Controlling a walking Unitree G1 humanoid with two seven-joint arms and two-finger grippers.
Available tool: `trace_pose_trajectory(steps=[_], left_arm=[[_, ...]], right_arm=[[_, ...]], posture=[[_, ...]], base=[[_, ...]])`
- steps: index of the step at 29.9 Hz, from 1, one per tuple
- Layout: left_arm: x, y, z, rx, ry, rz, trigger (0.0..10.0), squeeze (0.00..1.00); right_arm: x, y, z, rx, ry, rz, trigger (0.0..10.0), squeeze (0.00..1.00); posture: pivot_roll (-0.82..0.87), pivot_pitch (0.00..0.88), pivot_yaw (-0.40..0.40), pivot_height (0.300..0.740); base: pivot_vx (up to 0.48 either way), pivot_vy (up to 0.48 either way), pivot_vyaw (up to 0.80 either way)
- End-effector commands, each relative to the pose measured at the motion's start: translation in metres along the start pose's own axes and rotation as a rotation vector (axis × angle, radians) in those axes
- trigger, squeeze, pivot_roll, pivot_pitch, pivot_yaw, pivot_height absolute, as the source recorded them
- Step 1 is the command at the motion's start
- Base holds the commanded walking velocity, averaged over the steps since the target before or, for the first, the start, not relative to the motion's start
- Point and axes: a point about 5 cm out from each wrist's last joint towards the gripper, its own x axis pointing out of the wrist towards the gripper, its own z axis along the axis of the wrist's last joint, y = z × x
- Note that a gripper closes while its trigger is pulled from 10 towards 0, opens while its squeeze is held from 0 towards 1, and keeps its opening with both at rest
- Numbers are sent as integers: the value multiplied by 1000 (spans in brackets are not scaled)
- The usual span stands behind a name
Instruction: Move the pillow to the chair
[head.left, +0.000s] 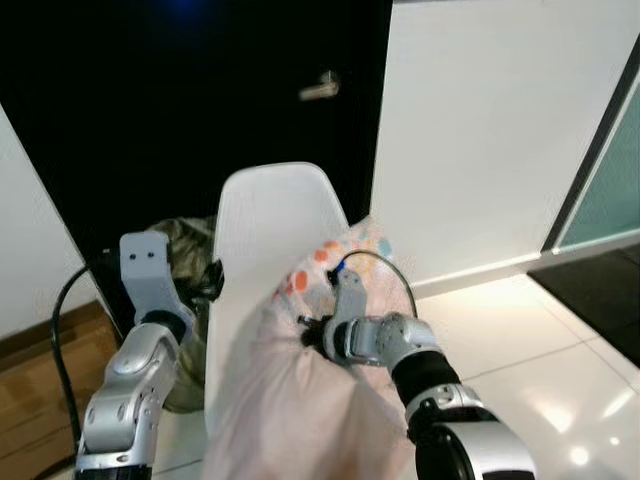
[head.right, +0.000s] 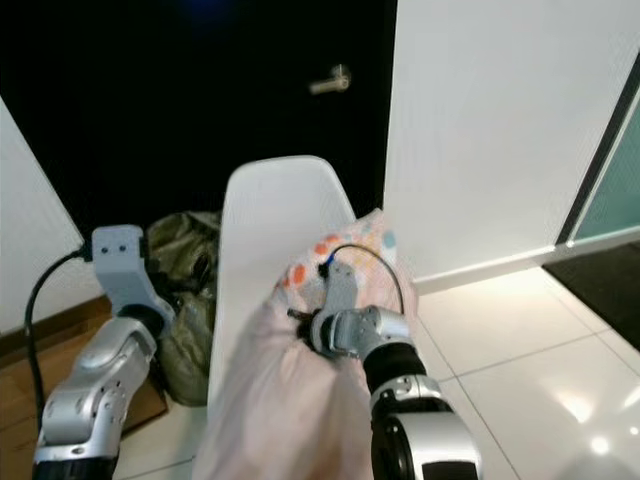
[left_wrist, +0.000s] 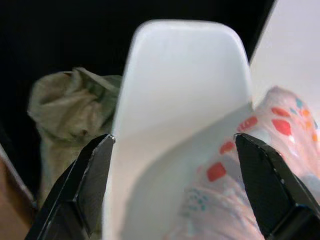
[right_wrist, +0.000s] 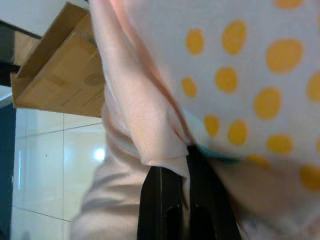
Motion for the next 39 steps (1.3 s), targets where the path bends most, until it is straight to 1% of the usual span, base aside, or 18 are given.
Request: trace_pose_trajectory(steps=[1,6,9,10,15,16,19,21,24,26,28,29,31,32,33,34,35,39], left_arm=[[0,-1,3,1,-2,-7,10000,0],[-1,-7,4,1,-2,-30,10000,0],[-1,-11,6,12,-5,-50,10000,0],[-1,-11,6,12,-5,-50,10000,0],[-2,-12,10,20,-12,-57,10000,0],[-1,-12,16,30,-30,-60,10000,0],[-1,-11,20,34,-37,-61,10000,0],[-1,-11,26,38,-55,-63,10000,0],[0,-11,33,43,-75,-68,10000,0],[0,-11,36,44,-82,-69,10000,0],[-1,-12,36,46,-81,-71,10000,0],[-1,-12,36,46,-81,-71,10000,0],[-1,-13,36,46,-80,-73,10000,0],[-1,-13,36,46,-80,-73,10000,0],[0,-14,38,44,-86,-74,10000,0],[0,-15,45,41,-108,-74,10000,0],[0,-15,45,41,-108,-74,10000,0],[0,-15,58,36,-152,-67,10000,0]], right_arm=[[4,-4,-9,-39,48,-24,10000,0],[6,3,-13,-6,74,33,10000,0],[9,17,-12,171,55,136,10000,0],[9,17,-12,171,55,136,10000,0],[10,32,-6,289,2,234,10000,0],[12,41,-8,326,4,275,10000,0],[14,41,-12,314,12,260,10000,0],[18,42,-23,283,57,226,10000,0],[20,48,-29,246,79,246,10000,0],[15,64,-15,267,24,392,10000,0],[4,82,12,304,-92,552,10000,0],[4,82,12,304,-92,552,10000,0],[-5,92,31,302,-183,647,10000,0],[-5,92,31,302,-183,647,10000,0],[-10,95,43,328,-249,685,10000,0],[-24,98,71,445,-408,754,10000,0],[-24,98,71,445,-408,754,10000,0],[-44,94,107,571,-607,805,10000,0]], posture=[[-160,45,1,579],[-159,46,-1,554],[-151,51,-8,534],[-151,51,-8,534],[-145,50,-9,514],[-142,45,-11,504],[-139,43,-10,499],[-137,39,-10,490],[-135,36,-12,490],[-133,35,-11,490],[-131,35,-10,490],[-131,35,-10,490],[-133,31,-9,490],[-133,31,-9,490],[-132,31,-10,490],[-132,31,-10,490],[-132,31,-10,490],[-117,30,-16,490]], base=[[0,0,0],[0,0,0],[0,0,0],[0,0,0],[0,0,0],[0,0,0],[0,0,0],[0,0,0],[0,0,0],[0,0,0],[0,0,0],[0,0,0],[0,0,0],[0,0,0],[0,0,0],[0,0,0],[0,0,0],[0,0,0]])
